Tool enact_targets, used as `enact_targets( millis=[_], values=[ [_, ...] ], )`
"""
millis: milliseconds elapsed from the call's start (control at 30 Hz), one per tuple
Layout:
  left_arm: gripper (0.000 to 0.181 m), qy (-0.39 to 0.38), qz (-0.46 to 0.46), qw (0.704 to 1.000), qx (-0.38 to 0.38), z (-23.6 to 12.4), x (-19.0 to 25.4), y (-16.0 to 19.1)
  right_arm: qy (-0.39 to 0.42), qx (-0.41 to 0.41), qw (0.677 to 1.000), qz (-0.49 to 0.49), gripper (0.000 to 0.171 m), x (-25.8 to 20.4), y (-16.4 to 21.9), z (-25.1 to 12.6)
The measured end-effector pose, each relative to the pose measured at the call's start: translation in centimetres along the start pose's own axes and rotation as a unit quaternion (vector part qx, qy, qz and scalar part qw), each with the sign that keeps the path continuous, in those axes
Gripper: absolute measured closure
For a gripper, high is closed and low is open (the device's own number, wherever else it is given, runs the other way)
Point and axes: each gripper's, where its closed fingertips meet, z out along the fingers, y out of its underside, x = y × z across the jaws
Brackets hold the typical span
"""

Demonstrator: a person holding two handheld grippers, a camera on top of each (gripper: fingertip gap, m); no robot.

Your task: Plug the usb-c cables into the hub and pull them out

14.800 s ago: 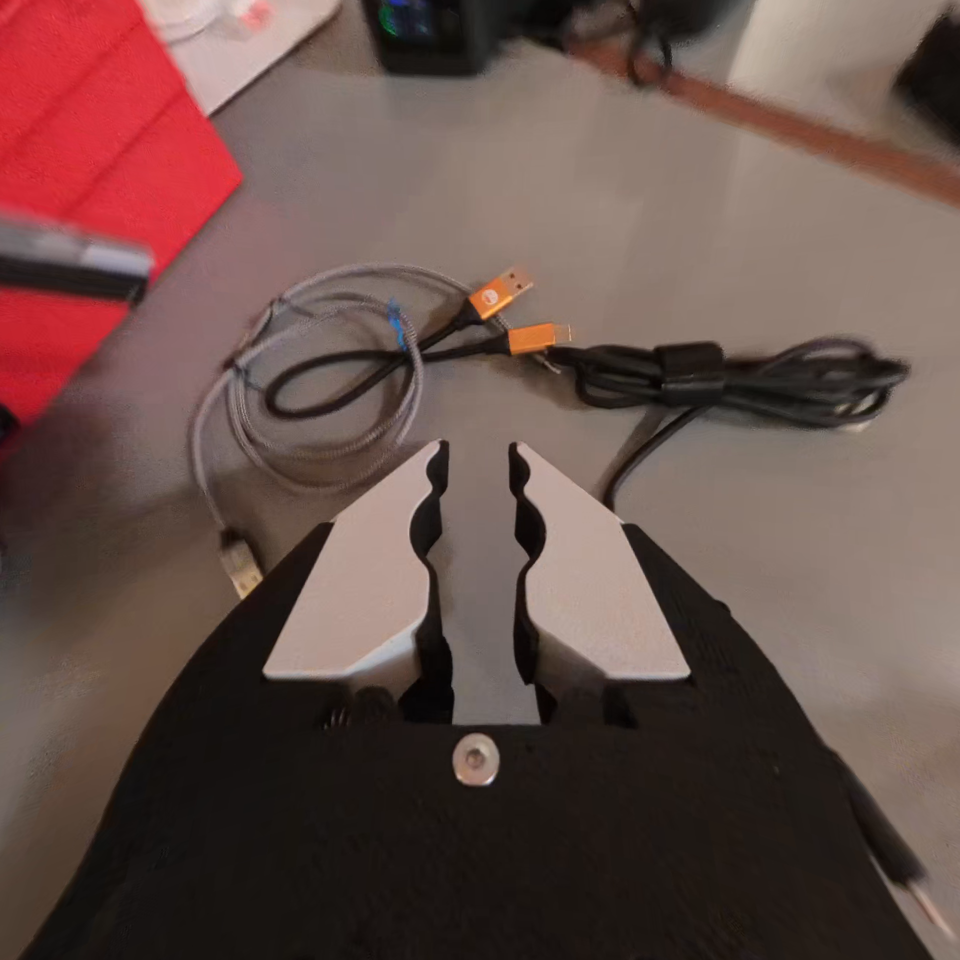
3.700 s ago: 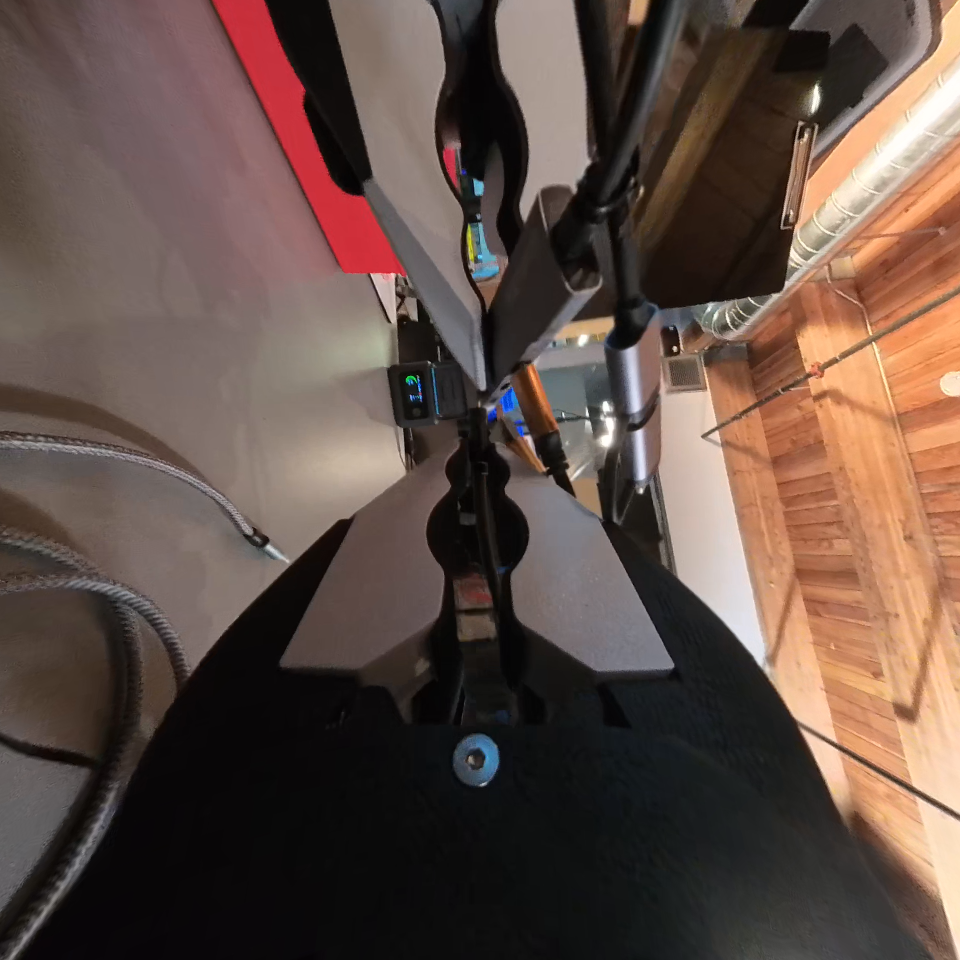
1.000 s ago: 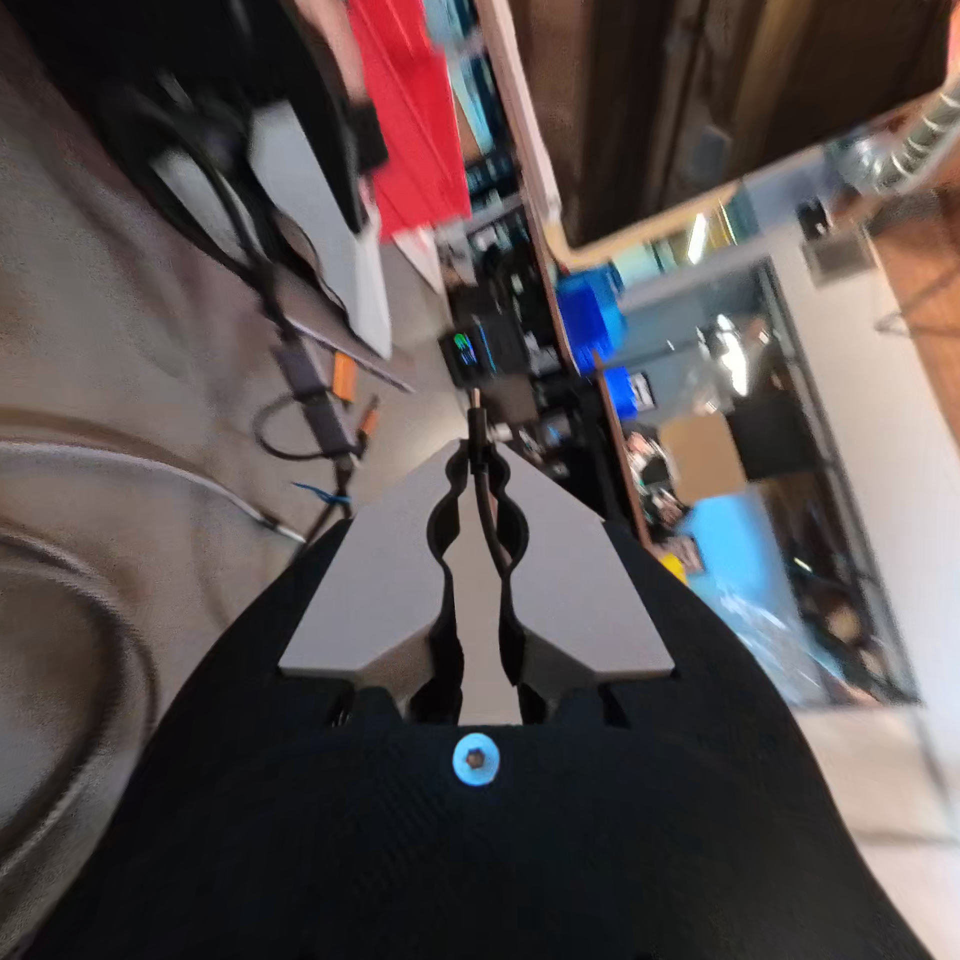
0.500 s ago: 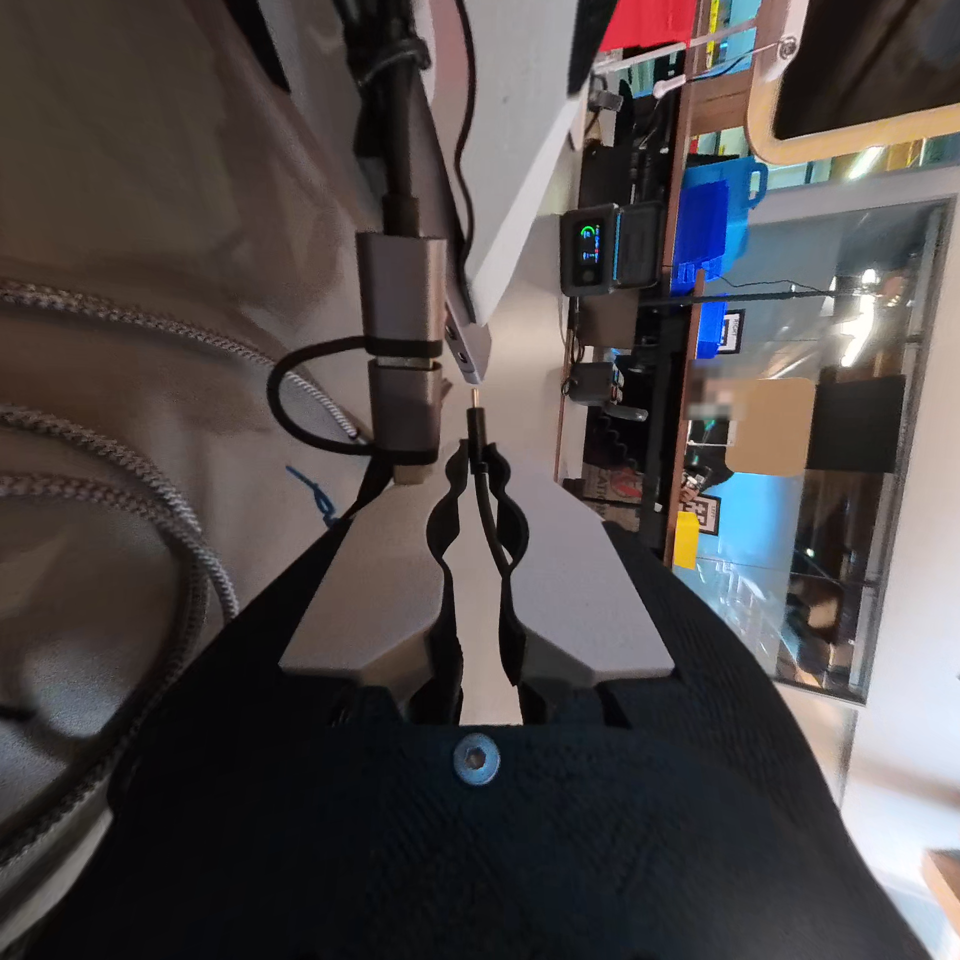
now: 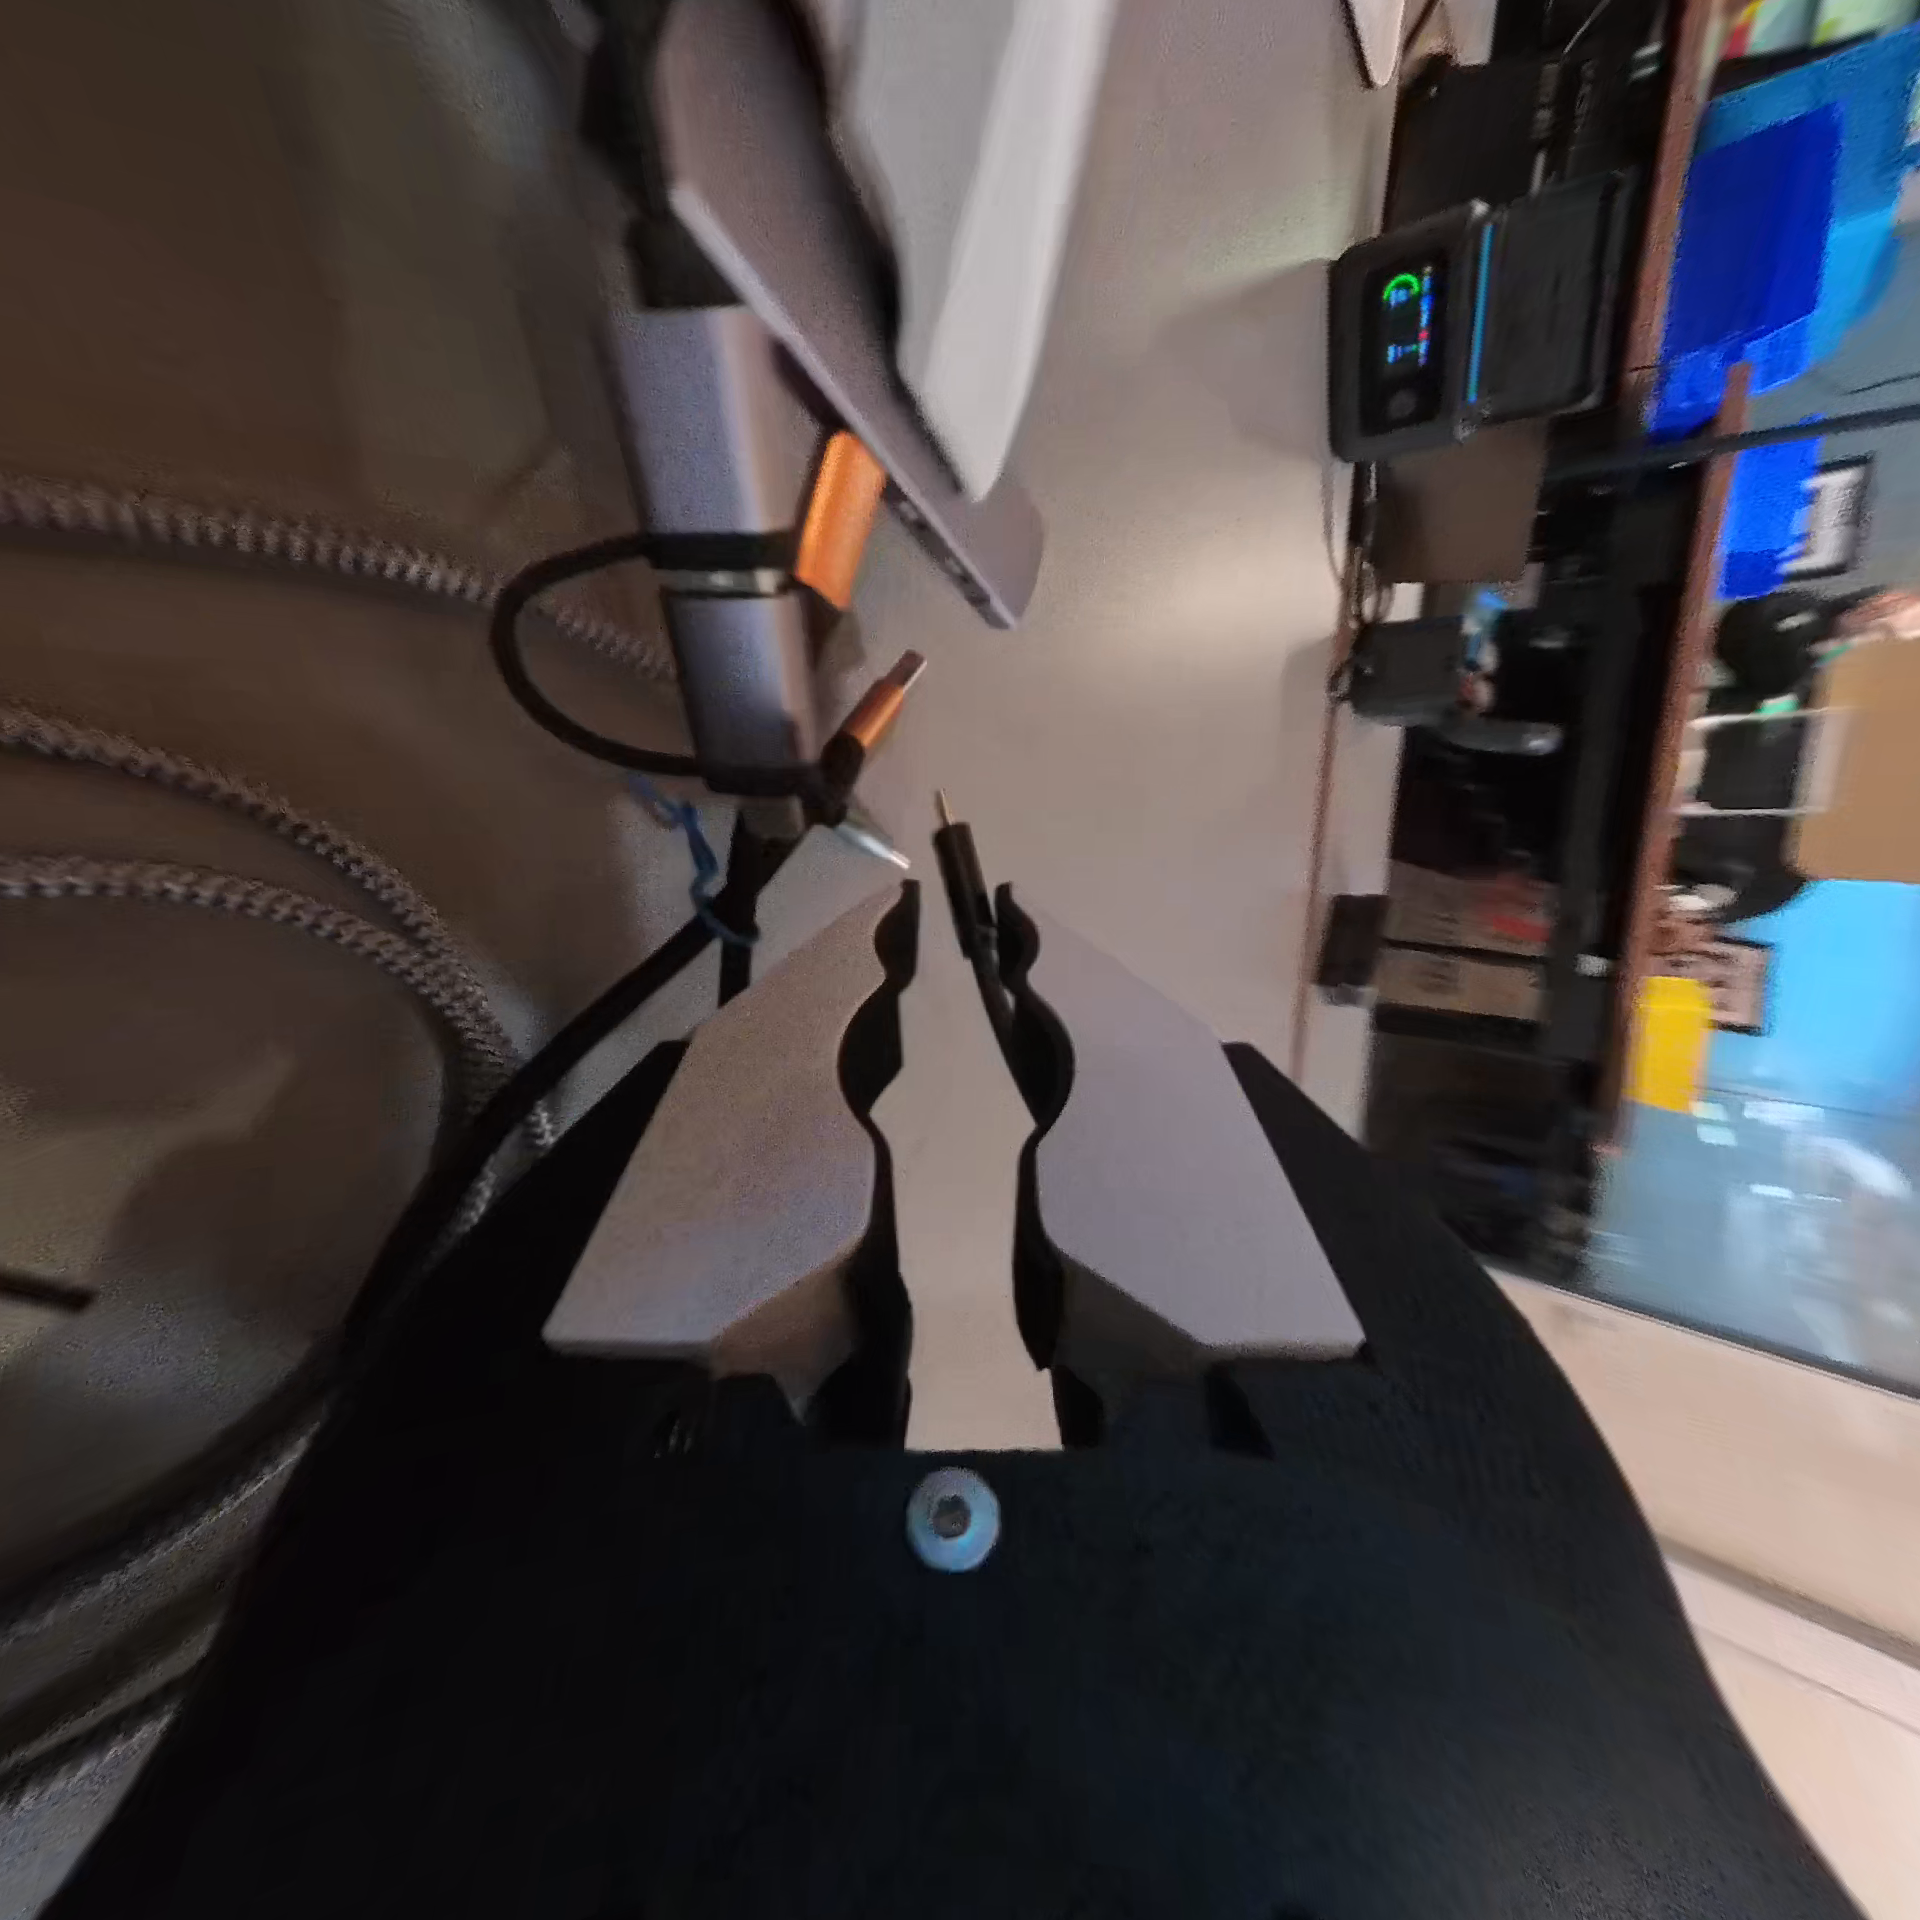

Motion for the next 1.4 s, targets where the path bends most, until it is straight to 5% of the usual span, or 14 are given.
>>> enact_targets(
  millis=[133,267,400,633,800,1000,1100,1267,1333,1400],
  values=[
    [0.174,-0.002,-0.005,1.000,0.004,0.1,0.4,0.7,-0.115,0.083,0.974,0.178,0.138,1.1,-1.5,-2.4],
    [0.174,0.002,-0.022,1.000,0.017,0.4,0.7,0.7,-0.217,0.125,0.931,0.265,0.134,2.2,-2.4,-5.7],
    [0.171,-0.002,-0.025,0.999,0.038,0.0,0.4,0.2,-0.233,0.083,0.929,0.273,0.135,3.7,-0.9,-7.2],
    [0.170,-0.008,-0.016,0.998,0.060,-0.4,0.0,-0.8,-0.392,-0.035,0.903,0.174,0.129,0.4,2.4,-8.6],
    [0.171,-0.019,-0.004,0.998,0.054,-0.5,-0.5,-0.6,-0.327,0.062,0.913,0.235,0.122,6.0,-2.0,-8.3],
    [0.171,-0.029,-0.020,0.998,0.044,-0.6,-1.0,0.0,-0.194,0.281,0.875,0.343,0.134,15.2,-8.3,-9.8],
    [0.171,-0.031,-0.025,0.998,0.040,-0.5,-1.1,0.4,-0.190,0.331,0.828,0.409,0.108,17.2,-8.3,-9.9],
    [0.171,-0.041,-0.032,0.998,0.039,-0.5,-1.4,0.2,-0.207,0.446,0.692,0.528,0.108,19.4,-6.9,-11.3],
    [0.171,-0.056,-0.044,0.997,0.039,-0.7,-2.2,0.1,-0.183,0.452,0.683,0.543,0.109,19.3,-5.8,-11.0],
    [0.171,-0.068,-0.056,0.995,0.049,-1.0,-2.8,0.0,-0.111,0.441,0.711,0.536,0.108,19.0,-4.4,-10.2]
  ],
)
